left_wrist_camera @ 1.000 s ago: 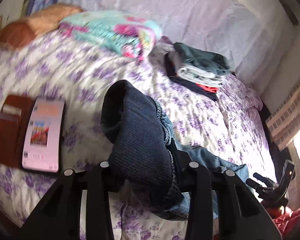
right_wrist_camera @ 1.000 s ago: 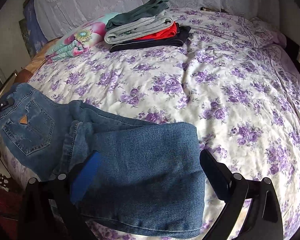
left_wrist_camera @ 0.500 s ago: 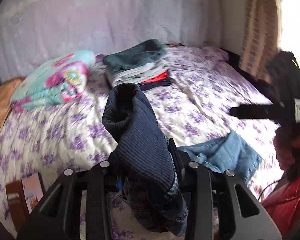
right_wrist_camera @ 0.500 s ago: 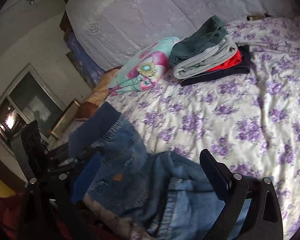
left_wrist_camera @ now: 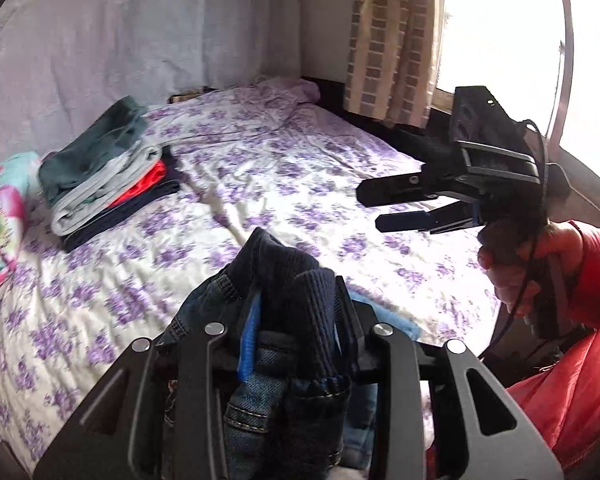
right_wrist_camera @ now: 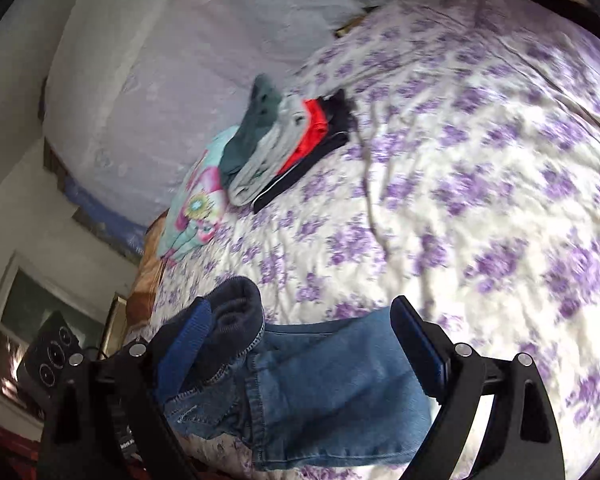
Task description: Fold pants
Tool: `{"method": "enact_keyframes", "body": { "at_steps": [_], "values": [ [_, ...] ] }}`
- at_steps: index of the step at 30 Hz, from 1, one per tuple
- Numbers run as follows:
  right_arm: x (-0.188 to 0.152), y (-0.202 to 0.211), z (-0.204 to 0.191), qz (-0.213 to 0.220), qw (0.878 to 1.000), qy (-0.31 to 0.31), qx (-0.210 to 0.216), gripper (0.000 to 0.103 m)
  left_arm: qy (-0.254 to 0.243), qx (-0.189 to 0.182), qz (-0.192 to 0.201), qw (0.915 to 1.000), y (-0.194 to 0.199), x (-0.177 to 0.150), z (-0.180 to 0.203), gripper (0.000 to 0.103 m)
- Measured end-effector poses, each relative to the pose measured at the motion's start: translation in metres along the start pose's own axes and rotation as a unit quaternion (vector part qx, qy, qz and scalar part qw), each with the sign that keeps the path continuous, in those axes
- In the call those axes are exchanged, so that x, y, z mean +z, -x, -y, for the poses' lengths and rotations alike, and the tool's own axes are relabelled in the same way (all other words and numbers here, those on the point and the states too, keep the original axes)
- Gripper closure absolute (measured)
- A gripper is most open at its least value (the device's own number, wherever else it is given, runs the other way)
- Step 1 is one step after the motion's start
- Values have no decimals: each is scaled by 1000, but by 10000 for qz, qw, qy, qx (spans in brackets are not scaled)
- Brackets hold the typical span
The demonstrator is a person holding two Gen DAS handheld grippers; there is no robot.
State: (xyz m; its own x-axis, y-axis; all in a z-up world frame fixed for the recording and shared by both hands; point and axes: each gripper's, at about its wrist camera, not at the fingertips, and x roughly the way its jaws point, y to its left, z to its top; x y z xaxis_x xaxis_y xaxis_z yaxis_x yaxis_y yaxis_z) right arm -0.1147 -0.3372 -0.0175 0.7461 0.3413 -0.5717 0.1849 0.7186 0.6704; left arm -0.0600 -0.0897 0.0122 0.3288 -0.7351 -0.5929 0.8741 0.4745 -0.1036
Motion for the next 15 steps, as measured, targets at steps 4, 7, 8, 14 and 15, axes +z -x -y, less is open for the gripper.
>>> {"method": "enact_keyframes", "body": {
  "at_steps": [4,7,8,14,15],
  "values": [
    [-13,23,36,277,9977,-587,-203,11,-563,-836,-465,9938,-39,-3,46,78],
    [-24,15,47,23,9969,-766,-148,11,-824,-1234,-1134,9824,-67,-21,69,78],
    [-27,10,46,-108,9970,-768,-67,11,-771,-1402,-1191,9799,-69,-22,70,78],
    [-34,-26,35,-810,9948,-571,229,23,-685,-986,-651,9906,-35,-9,48,36],
    [-34,-32,32,-929,9941,-502,235,28,-531,-827,-575,9935,-26,-8,38,31]
  ]
}}
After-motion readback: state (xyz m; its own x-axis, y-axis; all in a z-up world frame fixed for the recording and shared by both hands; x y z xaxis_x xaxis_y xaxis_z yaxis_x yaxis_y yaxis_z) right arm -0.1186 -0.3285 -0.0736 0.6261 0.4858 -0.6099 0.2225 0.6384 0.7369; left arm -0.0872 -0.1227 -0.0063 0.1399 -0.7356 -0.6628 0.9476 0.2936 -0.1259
